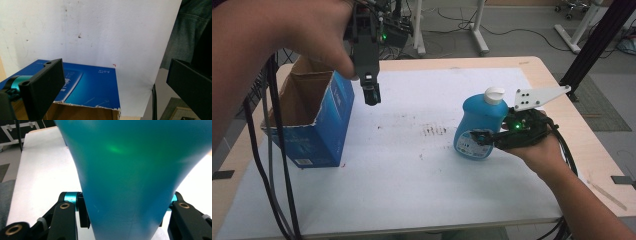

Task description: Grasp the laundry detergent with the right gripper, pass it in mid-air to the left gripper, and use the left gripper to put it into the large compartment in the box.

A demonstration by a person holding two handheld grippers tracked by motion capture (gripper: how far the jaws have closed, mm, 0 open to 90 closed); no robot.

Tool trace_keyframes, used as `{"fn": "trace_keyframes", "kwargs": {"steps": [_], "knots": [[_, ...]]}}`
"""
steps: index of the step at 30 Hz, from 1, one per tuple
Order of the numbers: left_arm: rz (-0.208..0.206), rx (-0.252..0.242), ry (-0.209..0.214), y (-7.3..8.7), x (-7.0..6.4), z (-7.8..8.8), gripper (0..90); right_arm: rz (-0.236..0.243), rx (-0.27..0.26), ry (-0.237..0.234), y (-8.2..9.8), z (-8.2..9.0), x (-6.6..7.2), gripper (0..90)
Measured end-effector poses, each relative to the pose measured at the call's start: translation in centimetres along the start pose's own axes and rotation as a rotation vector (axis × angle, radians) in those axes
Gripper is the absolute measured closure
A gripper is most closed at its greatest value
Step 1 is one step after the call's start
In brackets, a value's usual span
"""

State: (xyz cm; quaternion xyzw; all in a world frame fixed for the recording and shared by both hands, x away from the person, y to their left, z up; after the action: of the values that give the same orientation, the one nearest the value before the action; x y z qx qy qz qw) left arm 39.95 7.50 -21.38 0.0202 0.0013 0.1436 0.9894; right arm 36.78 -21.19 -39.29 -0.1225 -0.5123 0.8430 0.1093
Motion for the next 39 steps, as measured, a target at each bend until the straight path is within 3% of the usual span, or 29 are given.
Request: {"fn": "trace_keyframes", "kwargs": {"steps": [11,26,39], "knots": [[-0.034,-0.009,-0.002,-0.8,-1.5,0.6,1.6,0.060,0.023,-0.032,-4.1,0.2,1.5,47.2],[-0.085,-0.027,0.000,-1.4,-3.5,1.1,1.7,0.123,0.033,-0.144,-9.5,-1.9,3.9,47.1],[-0.116,-0.037,0.006,-1.8,-4.9,1.2,1.7,0.134,0.036,-0.218,-11.9,-4.5,5.1,47.3]]}}
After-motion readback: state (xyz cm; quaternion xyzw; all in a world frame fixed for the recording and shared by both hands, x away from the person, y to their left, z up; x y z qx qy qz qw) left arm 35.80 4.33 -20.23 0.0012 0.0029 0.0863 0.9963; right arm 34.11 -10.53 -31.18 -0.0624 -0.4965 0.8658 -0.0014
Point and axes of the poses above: each handheld gripper's, and its own axes: z roughly backward along the jaws, y roughly out of its underside, x roughly to its left, the point moved 2 cm from there along -z, roughly forward along the jaws, and after that the axes turned 8 degrees about z, right-handed, at the moved point
